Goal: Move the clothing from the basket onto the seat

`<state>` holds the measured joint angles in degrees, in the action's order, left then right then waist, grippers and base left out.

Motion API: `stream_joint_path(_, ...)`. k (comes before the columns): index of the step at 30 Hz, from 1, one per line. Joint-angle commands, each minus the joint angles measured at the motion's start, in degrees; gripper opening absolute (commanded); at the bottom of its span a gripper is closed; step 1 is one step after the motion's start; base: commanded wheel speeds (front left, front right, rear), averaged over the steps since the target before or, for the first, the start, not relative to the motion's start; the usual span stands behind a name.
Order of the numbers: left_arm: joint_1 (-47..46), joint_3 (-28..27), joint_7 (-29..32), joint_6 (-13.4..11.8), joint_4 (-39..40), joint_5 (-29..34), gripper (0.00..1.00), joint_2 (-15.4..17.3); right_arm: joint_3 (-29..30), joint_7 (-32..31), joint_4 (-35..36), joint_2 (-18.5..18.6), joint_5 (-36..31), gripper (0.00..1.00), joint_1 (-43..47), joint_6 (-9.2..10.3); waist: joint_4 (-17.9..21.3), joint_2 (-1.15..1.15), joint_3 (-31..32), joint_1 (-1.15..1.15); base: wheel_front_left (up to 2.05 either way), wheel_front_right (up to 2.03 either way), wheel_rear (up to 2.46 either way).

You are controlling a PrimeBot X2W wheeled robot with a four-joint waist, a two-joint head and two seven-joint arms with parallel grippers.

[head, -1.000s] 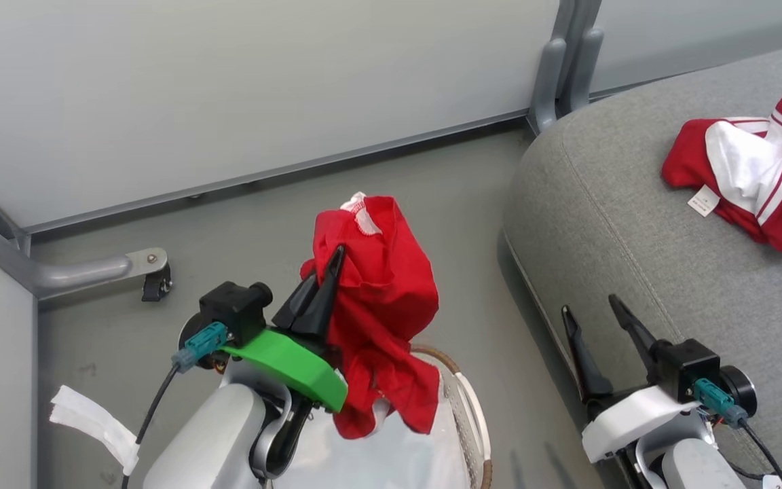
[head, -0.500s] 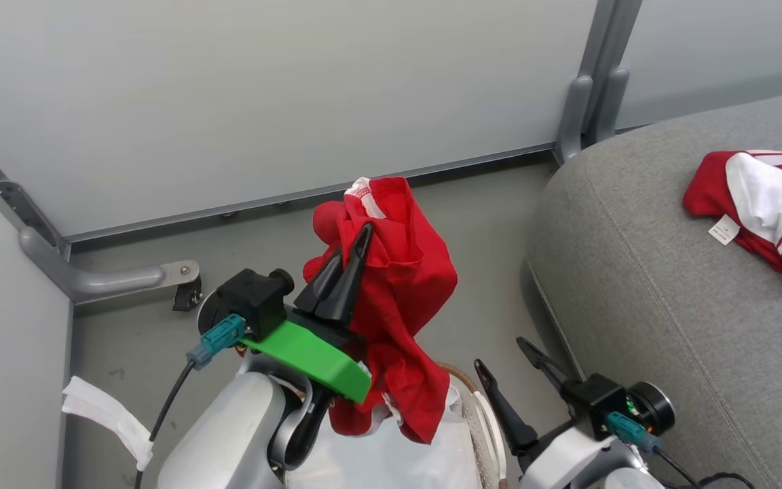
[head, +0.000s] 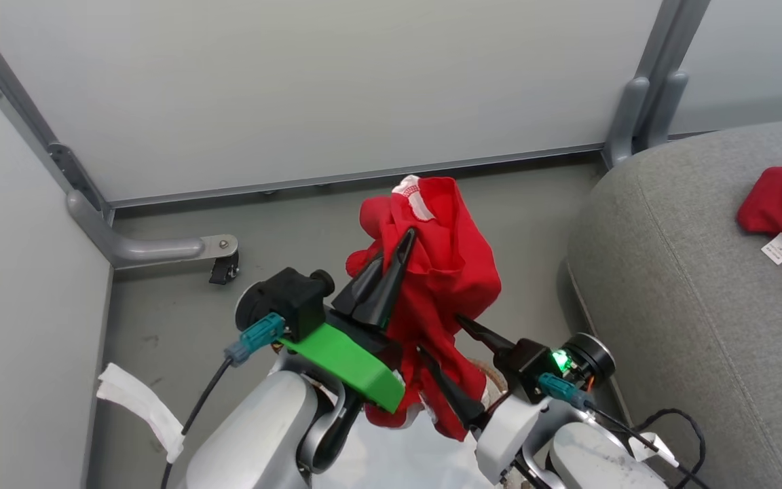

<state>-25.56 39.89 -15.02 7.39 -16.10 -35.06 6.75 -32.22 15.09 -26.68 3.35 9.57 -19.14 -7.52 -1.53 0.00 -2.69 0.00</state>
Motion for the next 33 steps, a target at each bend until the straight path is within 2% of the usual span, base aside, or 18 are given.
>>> stream_joint_path(1, -1.36, 0.54, -0.22, 0.18, 0.16, -0.22, 0.00, -0.22, -0.35, 0.11, -1.18, 0.02, -0.16, 1.00, -1.11, 0.06, -1.28, 0.00, -0.47, 0.00, 0.00, 0.00, 0.00)
stream_joint_path(7, -2.36, 3.54, -0.23, 0.18, 0.27, -1.26, 0.00, -0.95, -1.16, 0.12, -5.32, -0.33, 1.08, 1.00, -4.05, 0.06, -3.44, 0.00, -0.90, 0.00, 0.00, 0.00, 0.00)
stream_joint_path(8, -2.51, 3.97, -0.23, 0.18, 0.27, -1.41, 0.00, -1.04, -1.49, 0.11, -5.69, -0.34, 1.63, 0.36, -4.40, 0.06, -3.76, 0.00, -0.99, 0.00, 0.00, 0.00, 0.00)
stream_joint_path(9, -2.53, 4.20, -0.23, 0.18, 0.25, -1.50, 0.00, -1.10, -1.71, 0.11, -5.81, -0.29, 2.00, 0.10, -4.70, 0.06, -3.98, 0.00, -1.06, 0.00, 0.00, 0.00, 0.00)
stream_joint_path(10, -2.57, 4.51, -0.23, 0.18, 0.24, -1.63, 0.00, -1.11, -2.24, 0.11, -5.96, -0.28, 2.93, 0.00, -4.91, 0.06, -4.20, 0.00, -1.14, 0.00, 0.00, 0.00, 0.00)
stream_joint_path(20, -1.83, 3.64, -0.23, 0.18, 0.56, -0.77, 0.00, -0.77, -2.60, 0.11, -5.80, -0.29, 5.36, 0.00, -4.49, 0.06, -3.90, 0.00, -1.31, 0.00, 0.00, 0.00, 0.00)
stream_joint_path(21, -1.80, 3.42, -0.23, 0.18, 0.62, -0.36, 0.14, -0.75, -2.55, 0.11, -5.71, -0.30, 5.35, 0.00, -4.43, 0.06, -3.76, 0.00, -1.33, 0.00, 0.00, 0.00, 0.00)
stream_joint_path(22, -1.69, 3.40, -0.23, 0.18, 0.58, 0.17, 0.98, -0.69, -2.39, 0.11, -5.51, -0.29, 5.32, 0.00, -4.35, 0.06, -3.51, 0.00, -1.35, 0.00, 0.00, 0.00, 0.00)
stream_joint_path(23, -1.57, 2.89, -0.23, 0.18, 0.99, 0.74, 1.00, -0.78, -2.24, 0.11, -5.33, -0.28, 5.29, 0.00, -4.24, 0.06, -3.32, 0.00, -1.36, 0.00, 0.00, 0.00, 0.00)
stream_joint_path(33, 0.71, 0.08, -0.21, 0.18, 0.76, 4.02, 1.00, -0.12, -0.05, 0.12, -2.74, -0.28, 5.12, 0.00, -2.23, 0.06, 0.77, 0.00, -1.49, 0.00, 0.00, 0.00, 0.00)
